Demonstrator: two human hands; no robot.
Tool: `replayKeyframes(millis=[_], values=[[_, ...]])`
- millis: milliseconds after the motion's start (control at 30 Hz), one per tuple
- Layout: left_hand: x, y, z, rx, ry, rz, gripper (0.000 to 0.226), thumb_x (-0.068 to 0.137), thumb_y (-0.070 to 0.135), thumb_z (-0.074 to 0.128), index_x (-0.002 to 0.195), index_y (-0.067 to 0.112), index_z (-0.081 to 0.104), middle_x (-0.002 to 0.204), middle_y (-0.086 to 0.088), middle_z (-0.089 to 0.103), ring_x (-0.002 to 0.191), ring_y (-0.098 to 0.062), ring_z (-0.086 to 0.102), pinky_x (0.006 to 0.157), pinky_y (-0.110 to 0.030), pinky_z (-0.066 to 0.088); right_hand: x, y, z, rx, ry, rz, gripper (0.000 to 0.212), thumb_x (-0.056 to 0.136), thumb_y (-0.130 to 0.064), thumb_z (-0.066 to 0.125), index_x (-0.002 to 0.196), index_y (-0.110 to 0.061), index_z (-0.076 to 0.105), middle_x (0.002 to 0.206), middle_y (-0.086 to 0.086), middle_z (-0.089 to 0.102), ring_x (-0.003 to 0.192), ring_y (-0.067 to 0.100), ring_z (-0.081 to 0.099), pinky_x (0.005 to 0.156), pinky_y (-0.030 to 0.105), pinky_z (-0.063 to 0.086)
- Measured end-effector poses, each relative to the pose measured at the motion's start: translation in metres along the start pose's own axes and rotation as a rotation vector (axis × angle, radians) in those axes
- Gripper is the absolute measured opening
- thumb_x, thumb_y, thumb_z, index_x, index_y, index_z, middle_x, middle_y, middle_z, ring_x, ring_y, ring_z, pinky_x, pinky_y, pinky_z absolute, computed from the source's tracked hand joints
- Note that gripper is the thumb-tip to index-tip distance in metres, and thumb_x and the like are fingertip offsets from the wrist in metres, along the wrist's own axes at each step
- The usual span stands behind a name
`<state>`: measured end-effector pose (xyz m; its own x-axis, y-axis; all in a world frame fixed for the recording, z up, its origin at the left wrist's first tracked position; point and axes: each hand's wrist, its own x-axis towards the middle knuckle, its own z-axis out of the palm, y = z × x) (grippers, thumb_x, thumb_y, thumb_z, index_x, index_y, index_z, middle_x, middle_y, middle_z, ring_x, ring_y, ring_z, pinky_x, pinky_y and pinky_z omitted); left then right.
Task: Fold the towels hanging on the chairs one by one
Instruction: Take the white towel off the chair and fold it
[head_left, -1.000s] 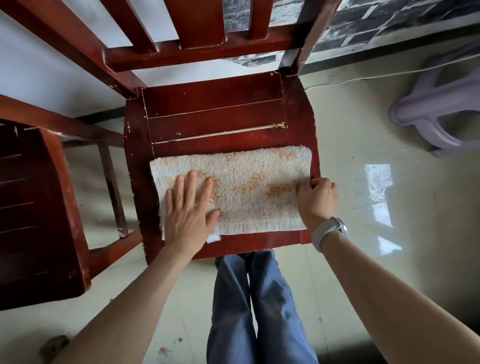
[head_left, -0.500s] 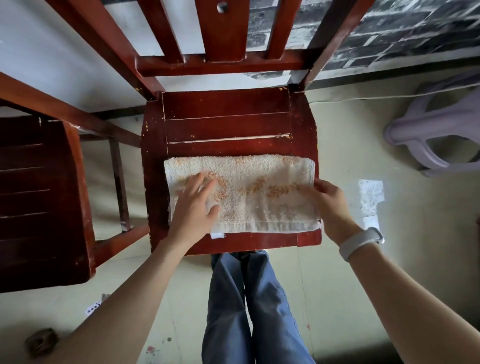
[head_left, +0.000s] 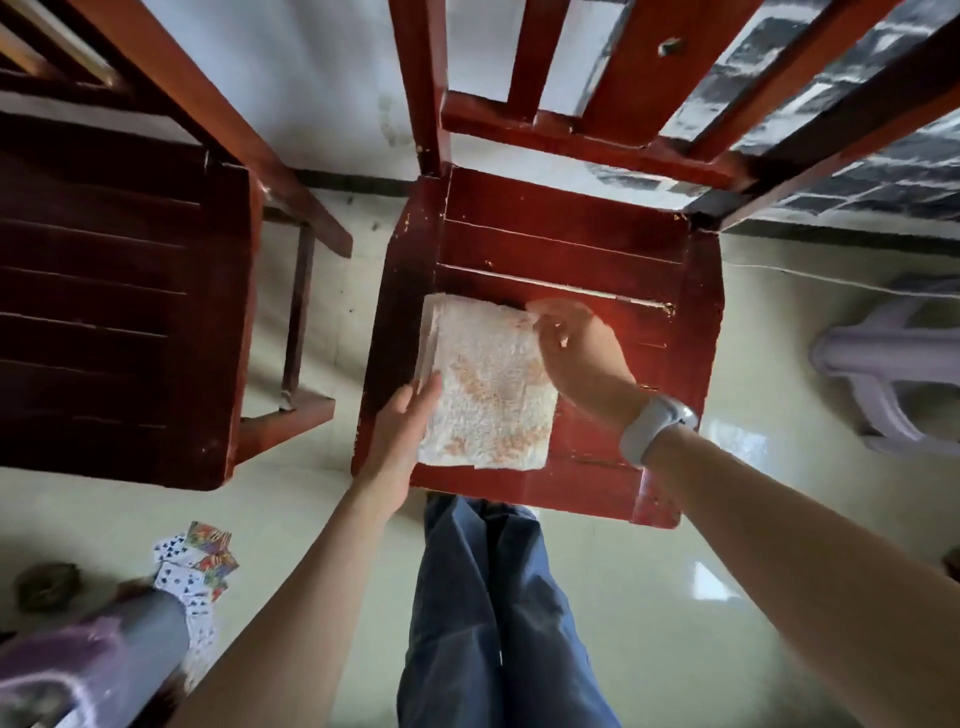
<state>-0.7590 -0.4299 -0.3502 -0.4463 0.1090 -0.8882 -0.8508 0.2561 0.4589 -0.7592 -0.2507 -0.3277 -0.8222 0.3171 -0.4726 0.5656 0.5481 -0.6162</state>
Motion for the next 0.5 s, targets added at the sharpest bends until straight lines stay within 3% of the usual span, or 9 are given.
replayKeyframes(millis=[67,133,200,333,500], values=[[0.005,-0.008,-0.004,0.362,0.143,0.155,0.045,0.087,0.043,0.055,0.120,0.014,0.053,0.113,0.002,0.060,0.095,-0.011,0.058,0.070,-0.018,0.043,0.014,0.007,0.004,-0.200,0.013,-0.037,0.035,0.094,-0.015,0.039,0.127,-0.013,0.051,0.130,0.007,0.052,0.119,0.021,0.046,0.103,0.038,0.037],[0.005,-0.013,-0.004,0.533,0.225,0.277,0.038,0.090,0.034,0.053,0.121,0.011,0.054,0.106,0.003,0.059,0.091,-0.008,0.053,0.061,-0.015,0.037,0.024,0.007,0.010,-0.380,-0.090,-0.064,0.039,0.096,-0.023,0.038,0.133,-0.015,0.045,0.136,0.004,0.047,0.127,0.023,0.036,0.105,0.043,0.028],[0.008,-0.014,-0.003,0.538,0.260,0.356,0.034,0.094,0.027,0.048,0.120,0.008,0.056,0.108,-0.001,0.062,0.091,-0.008,0.051,0.063,-0.013,0.035,0.031,0.006,0.018,-0.492,-0.159,-0.112,0.037,0.096,-0.028,0.038,0.130,-0.015,0.047,0.133,0.004,0.049,0.126,0.022,0.036,0.104,0.041,0.027],[0.016,-0.018,-0.004,0.483,0.324,0.377,0.029,0.096,0.020,0.042,0.114,0.005,0.059,0.107,-0.010,0.065,0.099,-0.023,0.059,0.064,-0.016,0.034,0.037,0.002,0.029,-0.488,-0.130,-0.137,0.030,0.096,-0.028,0.039,0.118,-0.012,0.052,0.120,0.007,0.053,0.111,0.025,0.050,0.099,0.040,0.030],[0.031,-0.021,-0.006,0.561,0.413,0.324,0.029,0.097,0.021,0.038,0.106,0.007,0.061,0.104,-0.011,0.064,0.085,-0.017,0.054,0.069,-0.026,0.037,0.041,0.000,0.037,-0.552,-0.031,-0.194,0.030,0.096,-0.029,0.038,0.118,-0.013,0.049,0.113,0.009,0.052,0.098,0.027,0.057,0.097,0.044,0.032]])
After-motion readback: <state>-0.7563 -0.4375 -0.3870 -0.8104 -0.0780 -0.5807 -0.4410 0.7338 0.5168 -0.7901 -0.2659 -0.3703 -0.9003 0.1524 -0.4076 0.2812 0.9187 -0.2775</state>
